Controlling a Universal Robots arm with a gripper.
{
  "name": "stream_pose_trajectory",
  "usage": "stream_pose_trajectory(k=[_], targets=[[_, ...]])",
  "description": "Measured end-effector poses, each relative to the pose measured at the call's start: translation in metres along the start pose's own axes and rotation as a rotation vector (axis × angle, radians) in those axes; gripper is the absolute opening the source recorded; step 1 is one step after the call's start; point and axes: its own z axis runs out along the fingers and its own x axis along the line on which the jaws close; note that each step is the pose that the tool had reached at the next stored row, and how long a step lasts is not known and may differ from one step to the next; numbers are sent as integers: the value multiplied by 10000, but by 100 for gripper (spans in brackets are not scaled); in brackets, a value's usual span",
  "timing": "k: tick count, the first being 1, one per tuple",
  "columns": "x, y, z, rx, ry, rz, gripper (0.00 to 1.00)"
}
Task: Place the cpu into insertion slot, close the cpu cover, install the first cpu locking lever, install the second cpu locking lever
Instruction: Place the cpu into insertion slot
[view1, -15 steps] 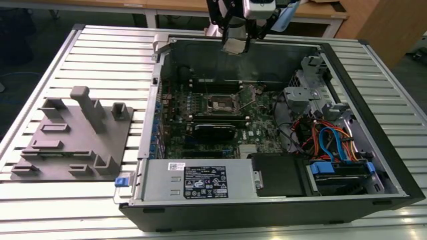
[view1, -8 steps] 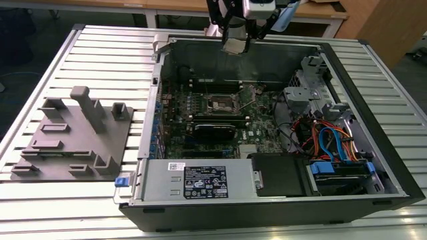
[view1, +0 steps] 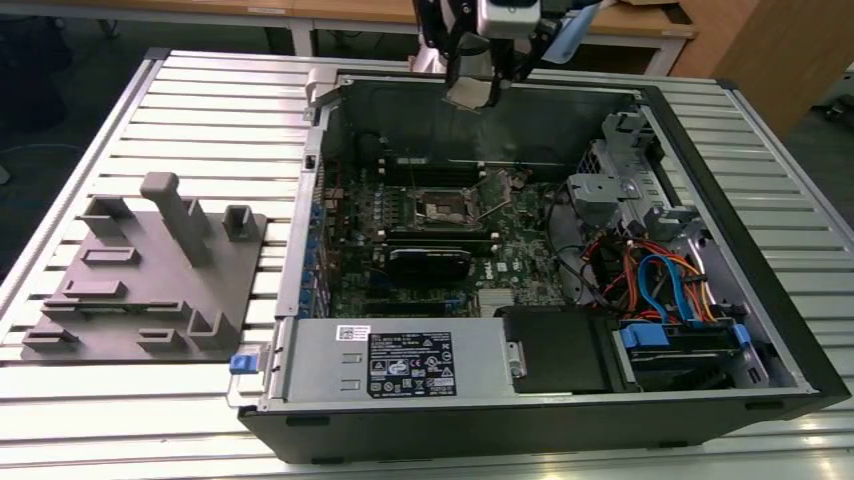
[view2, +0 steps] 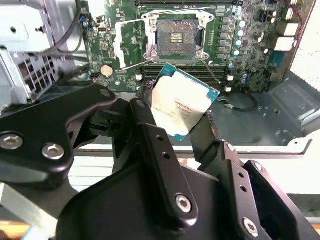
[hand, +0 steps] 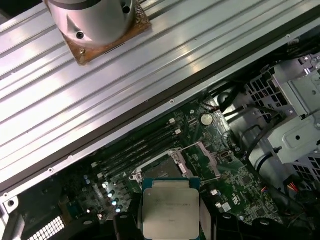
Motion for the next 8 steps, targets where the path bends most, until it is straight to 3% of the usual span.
stream_pose_trajectory(k=[4, 8], targets=[[0, 0, 4, -11, -54, 632, 54], [0, 0, 4, -13, -67, 772, 54]])
